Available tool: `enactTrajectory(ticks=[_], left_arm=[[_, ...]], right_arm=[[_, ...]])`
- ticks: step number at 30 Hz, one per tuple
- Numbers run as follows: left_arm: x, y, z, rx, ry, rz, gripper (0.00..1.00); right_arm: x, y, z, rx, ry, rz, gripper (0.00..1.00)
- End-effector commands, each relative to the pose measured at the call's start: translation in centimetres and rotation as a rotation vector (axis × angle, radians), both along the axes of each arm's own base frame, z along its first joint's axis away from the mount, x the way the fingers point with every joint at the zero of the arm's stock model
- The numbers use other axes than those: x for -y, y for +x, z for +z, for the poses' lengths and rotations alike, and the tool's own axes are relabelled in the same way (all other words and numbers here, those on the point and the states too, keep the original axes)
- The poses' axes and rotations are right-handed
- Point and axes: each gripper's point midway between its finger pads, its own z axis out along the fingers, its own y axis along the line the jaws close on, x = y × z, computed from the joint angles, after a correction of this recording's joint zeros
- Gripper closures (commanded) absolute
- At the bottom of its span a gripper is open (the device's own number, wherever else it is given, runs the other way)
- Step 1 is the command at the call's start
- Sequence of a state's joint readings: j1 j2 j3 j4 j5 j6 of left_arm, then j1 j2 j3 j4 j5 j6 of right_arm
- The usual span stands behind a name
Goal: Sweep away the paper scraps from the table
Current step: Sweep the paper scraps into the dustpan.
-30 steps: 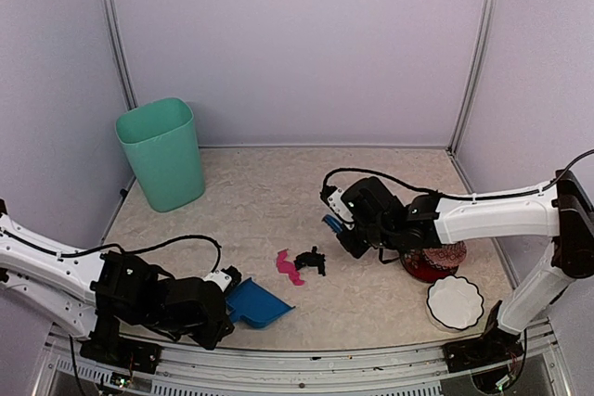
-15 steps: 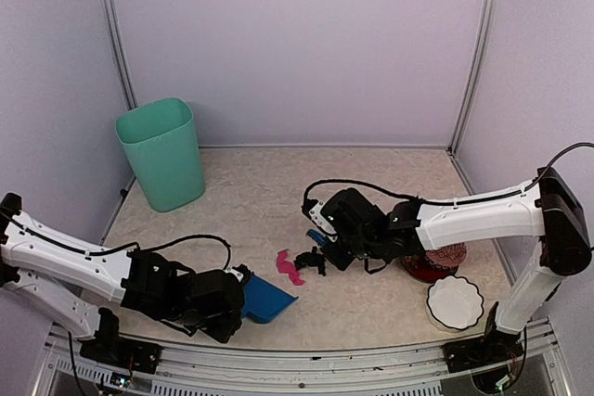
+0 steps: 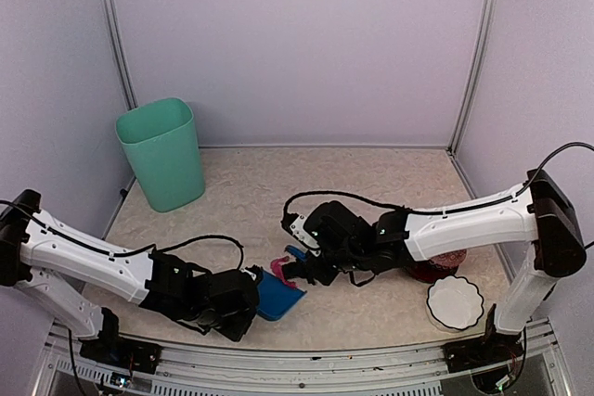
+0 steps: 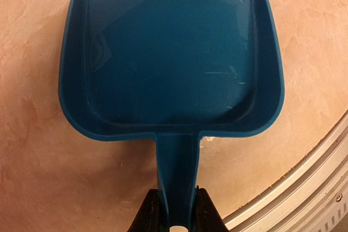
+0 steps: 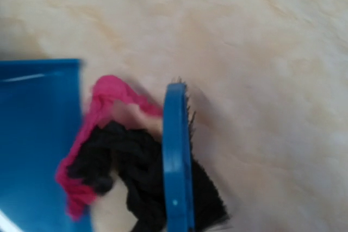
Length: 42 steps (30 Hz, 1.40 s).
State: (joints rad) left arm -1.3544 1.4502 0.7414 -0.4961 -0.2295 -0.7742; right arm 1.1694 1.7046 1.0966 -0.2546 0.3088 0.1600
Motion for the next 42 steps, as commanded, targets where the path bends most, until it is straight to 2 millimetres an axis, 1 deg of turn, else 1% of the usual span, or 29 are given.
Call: enactTrajectory(ticks=[1, 5, 9, 13, 15, 21, 27, 31, 34, 42], left_arm=[[0.5, 0.3, -0.3, -0.002, 0.005, -0.019, 1.00], [0.4, 0.6, -0.8, 0.003, 0.008, -0.012, 1.00], [0.3, 0.8, -1.2, 0.012, 0.004, -0.005, 1.00], [-0.1, 1.1, -1.7, 0.026, -0.001, 0.009, 1.00], [-0.2, 1.3, -1.8, 0.041, -0.006, 0.016, 1.00], [-0.3, 2.0, -2.2, 0.084, -0.036, 0.032, 1.00], [-0.3, 2.7, -2.2, 0.128, -0.081, 0.056, 1.00], [-0.3, 3.3, -2.2, 0.167, -0.108, 0.078, 1.00], [-0.1, 3.7, -2.0, 0.194, -0.143, 0.095, 1.00], [0.6, 5.5, -0.3, 0.287, -0.199, 0.140, 1.00]], right_arm=[[-2.8, -2.7, -0.4, -0.087, 0.059, 0.089, 1.00], [-3.7, -4.0, -0.4, -0.100, 0.065, 0.159, 1.00], [-4.2, -5.2, 0.2, -0.098, 0.073, 0.210, 1.00], [-4.1, -5.6, 1.5, -0.081, 0.091, 0.218, 1.00], [-3.9, -5.5, 2.1, -0.071, 0.099, 0.205, 1.00], [-2.2, -3.7, 3.9, 0.005, 0.097, 0.085, 1.00], [-0.5, -2.5, 6.0, 0.073, 0.125, -0.012, 1.00], [0.9, -1.6, 7.0, 0.117, 0.140, -0.087, 1.00], [2.3, -0.9, 7.6, 0.148, 0.152, -0.148, 1.00], [6.2, 0.6, 8.6, 0.191, 0.206, -0.277, 1.00]])
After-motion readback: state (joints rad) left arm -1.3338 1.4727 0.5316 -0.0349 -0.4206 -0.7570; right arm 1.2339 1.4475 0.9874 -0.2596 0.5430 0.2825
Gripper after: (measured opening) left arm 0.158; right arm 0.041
